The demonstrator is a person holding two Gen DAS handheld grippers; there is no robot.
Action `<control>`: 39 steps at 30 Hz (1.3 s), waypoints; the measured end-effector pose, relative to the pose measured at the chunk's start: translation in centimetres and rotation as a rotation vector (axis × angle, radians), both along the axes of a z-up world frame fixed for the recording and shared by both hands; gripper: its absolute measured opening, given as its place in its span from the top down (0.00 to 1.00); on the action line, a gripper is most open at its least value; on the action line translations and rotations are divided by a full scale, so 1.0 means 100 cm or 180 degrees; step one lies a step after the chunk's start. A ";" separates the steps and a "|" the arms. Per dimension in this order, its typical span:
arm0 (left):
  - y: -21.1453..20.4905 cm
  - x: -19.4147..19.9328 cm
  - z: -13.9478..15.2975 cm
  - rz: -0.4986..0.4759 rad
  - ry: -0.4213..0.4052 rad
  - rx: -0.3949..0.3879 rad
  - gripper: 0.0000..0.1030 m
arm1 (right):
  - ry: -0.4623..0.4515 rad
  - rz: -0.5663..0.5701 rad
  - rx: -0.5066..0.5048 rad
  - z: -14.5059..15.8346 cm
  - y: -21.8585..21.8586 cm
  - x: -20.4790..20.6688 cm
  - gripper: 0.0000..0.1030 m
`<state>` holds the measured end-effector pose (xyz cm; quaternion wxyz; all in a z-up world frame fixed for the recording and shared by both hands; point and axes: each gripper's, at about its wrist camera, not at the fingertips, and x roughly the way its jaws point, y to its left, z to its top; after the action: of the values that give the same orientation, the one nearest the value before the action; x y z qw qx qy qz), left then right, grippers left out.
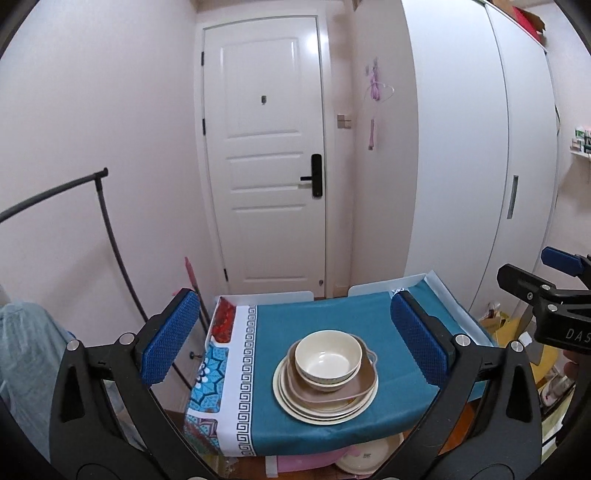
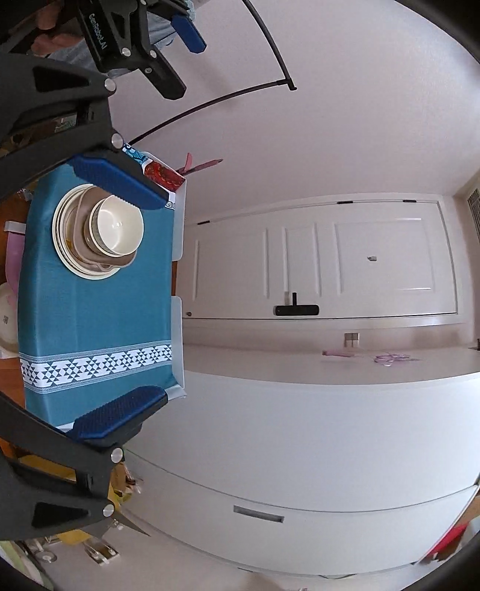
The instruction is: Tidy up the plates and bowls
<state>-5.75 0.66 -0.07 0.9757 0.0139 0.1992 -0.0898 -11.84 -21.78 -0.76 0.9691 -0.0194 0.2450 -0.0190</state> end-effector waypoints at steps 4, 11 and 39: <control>0.002 -0.004 0.004 -0.0032 -0.0035 0.0004 0.00 | -0.0086 -0.0041 -0.0027 0.004 0.002 -0.007 0.00; 0.001 -0.006 0.006 -0.0082 -0.0064 0.0024 0.00 | -0.0117 -0.0046 -0.0020 0.007 0.005 -0.009 0.00; 0.005 0.004 0.010 -0.0074 -0.0103 0.0063 0.00 | -0.0097 -0.0172 -0.0011 0.007 0.001 -0.003 0.00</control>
<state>-5.32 1.16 0.93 0.9775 0.0272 0.1840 -0.0990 -12.14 -21.63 -0.04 0.9719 -0.0141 0.2306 -0.0459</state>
